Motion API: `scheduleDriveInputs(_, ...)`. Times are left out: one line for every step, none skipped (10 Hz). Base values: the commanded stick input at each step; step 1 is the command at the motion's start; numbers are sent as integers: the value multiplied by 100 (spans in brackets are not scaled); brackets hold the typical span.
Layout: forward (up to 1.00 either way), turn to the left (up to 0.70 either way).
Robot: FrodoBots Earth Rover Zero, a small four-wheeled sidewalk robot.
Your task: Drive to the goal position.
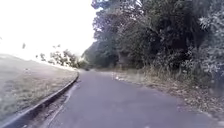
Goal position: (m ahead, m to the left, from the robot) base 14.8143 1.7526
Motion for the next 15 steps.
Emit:
scheduleDriveInputs(100,0)
scheduleDriveInputs(100,0)
scheduleDriveInputs(100,18)
scheduleDriveInputs(100,37)
scheduleDriveInputs(100,14)
scheduleDriveInputs(100,0)
scheduleDriveInputs(100,0)
scheduleDriveInputs(100,0)
scheduleDriveInputs(100,0)
scheduleDriveInputs(100,0)
scheduleDriveInputs(100,0)
scheduleDriveInputs(100,0)
scheduleDriveInputs(100,40)
scheduleDriveInputs(100,37)
scheduleDriveInputs(100,14)
